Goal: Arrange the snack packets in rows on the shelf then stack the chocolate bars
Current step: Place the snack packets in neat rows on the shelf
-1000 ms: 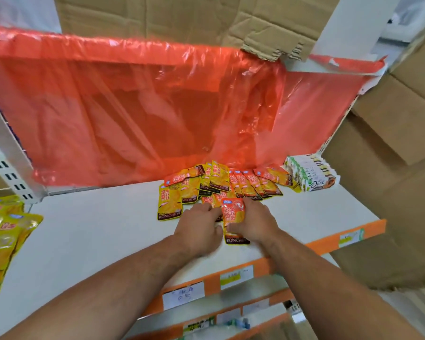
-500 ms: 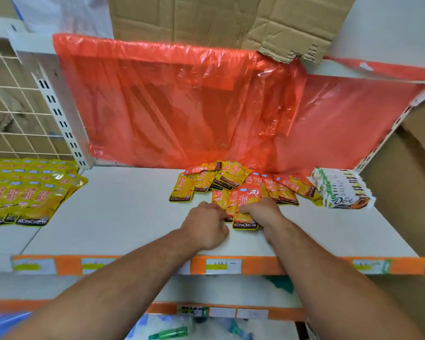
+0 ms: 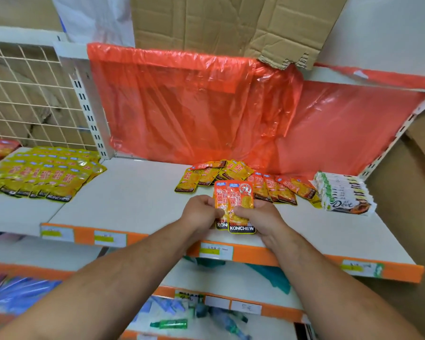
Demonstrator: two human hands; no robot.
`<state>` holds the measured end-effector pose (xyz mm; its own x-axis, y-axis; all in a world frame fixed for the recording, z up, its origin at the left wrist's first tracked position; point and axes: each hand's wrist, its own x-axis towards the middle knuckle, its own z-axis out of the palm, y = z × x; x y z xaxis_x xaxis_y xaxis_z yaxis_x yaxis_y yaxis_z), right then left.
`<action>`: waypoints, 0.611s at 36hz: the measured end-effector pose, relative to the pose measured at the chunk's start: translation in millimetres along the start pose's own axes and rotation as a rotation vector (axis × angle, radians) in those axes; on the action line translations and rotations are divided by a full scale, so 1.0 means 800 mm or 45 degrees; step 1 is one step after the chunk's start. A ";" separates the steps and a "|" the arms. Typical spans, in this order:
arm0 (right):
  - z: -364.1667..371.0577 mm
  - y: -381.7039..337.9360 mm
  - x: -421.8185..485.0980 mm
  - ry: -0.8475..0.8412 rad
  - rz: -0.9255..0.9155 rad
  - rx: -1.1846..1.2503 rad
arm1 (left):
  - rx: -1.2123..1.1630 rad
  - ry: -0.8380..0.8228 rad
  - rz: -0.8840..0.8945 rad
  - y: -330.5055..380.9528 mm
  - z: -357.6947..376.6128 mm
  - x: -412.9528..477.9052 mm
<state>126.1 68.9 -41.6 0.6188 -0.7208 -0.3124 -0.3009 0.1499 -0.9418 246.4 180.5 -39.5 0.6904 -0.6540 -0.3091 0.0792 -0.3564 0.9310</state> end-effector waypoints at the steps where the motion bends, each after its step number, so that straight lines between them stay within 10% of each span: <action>1: 0.006 0.000 -0.001 -0.020 -0.011 -0.005 | -0.017 0.022 -0.007 -0.002 -0.007 -0.004; 22: 0.252 -0.044 -0.057 -0.483 -0.063 -0.148 | -0.300 0.511 -0.084 -0.066 -0.243 -0.110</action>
<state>254.9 232.6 -19.6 0.8520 -0.4210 -0.3113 -0.3309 0.0280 -0.9433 321.4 386.6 -23.3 0.8981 -0.3091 -0.3128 0.2614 -0.1967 0.9450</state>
